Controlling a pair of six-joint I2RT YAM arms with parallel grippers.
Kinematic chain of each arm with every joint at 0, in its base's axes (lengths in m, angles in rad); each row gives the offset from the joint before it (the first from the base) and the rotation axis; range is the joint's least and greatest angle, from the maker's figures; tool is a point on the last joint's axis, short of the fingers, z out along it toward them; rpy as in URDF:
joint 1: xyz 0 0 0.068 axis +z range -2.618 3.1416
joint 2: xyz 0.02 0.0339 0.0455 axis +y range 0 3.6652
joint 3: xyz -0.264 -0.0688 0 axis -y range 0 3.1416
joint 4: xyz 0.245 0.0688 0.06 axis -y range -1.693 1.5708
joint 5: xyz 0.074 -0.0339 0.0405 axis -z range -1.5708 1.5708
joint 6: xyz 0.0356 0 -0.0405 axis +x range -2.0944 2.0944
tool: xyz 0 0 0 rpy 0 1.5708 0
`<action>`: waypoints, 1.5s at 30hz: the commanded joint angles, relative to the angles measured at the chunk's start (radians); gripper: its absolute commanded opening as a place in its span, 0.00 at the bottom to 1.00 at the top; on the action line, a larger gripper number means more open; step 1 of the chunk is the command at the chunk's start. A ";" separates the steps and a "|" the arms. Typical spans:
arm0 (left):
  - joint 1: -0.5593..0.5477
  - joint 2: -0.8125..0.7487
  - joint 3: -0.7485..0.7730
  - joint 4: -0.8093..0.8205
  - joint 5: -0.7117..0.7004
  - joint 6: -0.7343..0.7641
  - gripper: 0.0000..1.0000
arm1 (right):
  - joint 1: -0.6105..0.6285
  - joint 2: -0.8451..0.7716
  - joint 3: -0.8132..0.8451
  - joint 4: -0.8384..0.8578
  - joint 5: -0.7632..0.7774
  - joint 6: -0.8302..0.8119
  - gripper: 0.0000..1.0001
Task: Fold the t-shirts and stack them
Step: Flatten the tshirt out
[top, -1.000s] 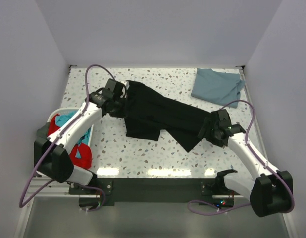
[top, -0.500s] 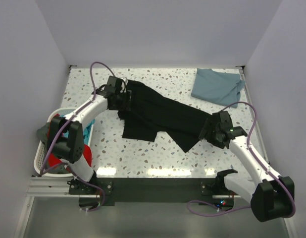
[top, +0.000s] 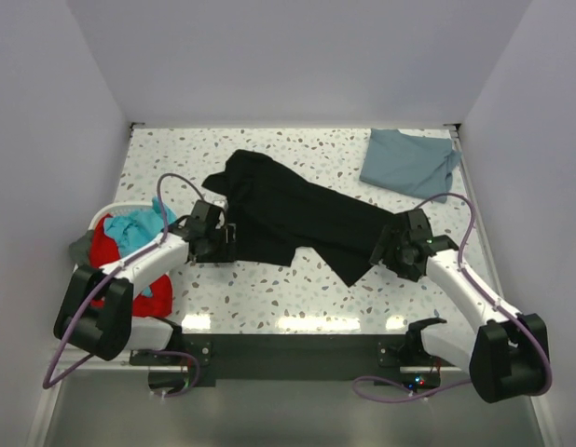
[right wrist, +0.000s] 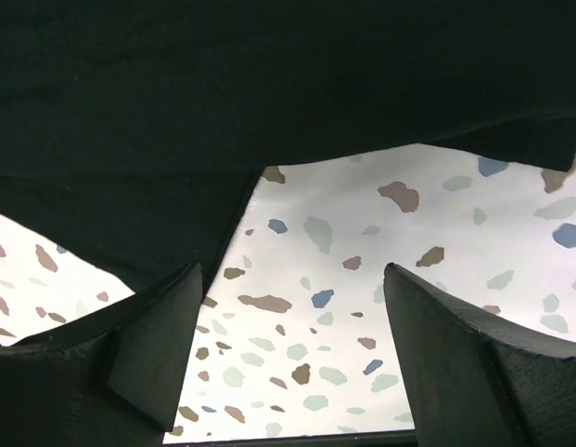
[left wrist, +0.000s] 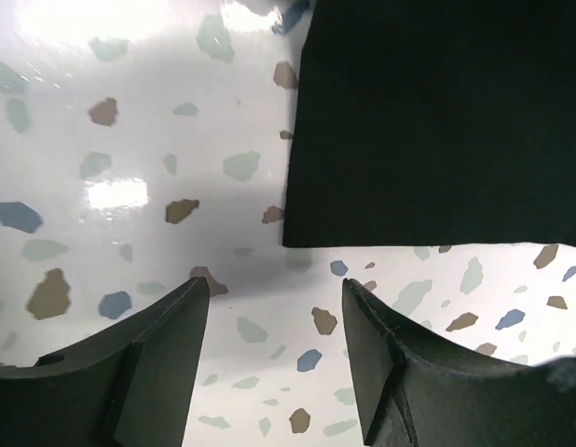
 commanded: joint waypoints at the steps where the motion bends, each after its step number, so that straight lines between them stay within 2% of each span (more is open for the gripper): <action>1: -0.008 -0.027 -0.042 0.153 0.042 -0.037 0.64 | -0.001 0.004 -0.008 0.076 -0.060 -0.013 0.83; 5: -0.008 -0.003 -0.080 0.254 0.062 -0.016 0.64 | -0.001 -0.036 -0.033 0.180 -0.167 -0.036 0.89; 7: -0.008 -0.003 -0.099 0.325 0.080 -0.008 0.64 | -0.001 -0.061 -0.059 0.210 -0.186 -0.033 0.90; 12: -0.008 0.031 -0.110 0.365 0.059 -0.017 0.64 | -0.001 -0.160 -0.111 0.267 -0.181 0.004 0.94; 20: -0.010 0.086 -0.094 0.303 -0.038 -0.039 0.57 | -0.001 -0.211 -0.136 0.222 -0.143 0.029 0.94; 24: -0.049 0.109 -0.068 0.255 -0.083 -0.040 0.48 | -0.001 -0.225 -0.134 0.198 -0.124 0.029 0.94; 29: -0.126 0.145 -0.030 0.190 -0.179 -0.060 0.48 | 0.001 -0.246 -0.139 0.178 -0.097 0.036 0.95; 34: -0.132 0.166 -0.033 0.144 -0.205 -0.085 0.46 | -0.001 -0.252 -0.142 0.164 -0.091 0.042 0.95; 45: -0.194 0.200 -0.071 0.132 -0.231 -0.125 0.24 | -0.001 -0.266 -0.145 0.142 -0.089 0.053 0.95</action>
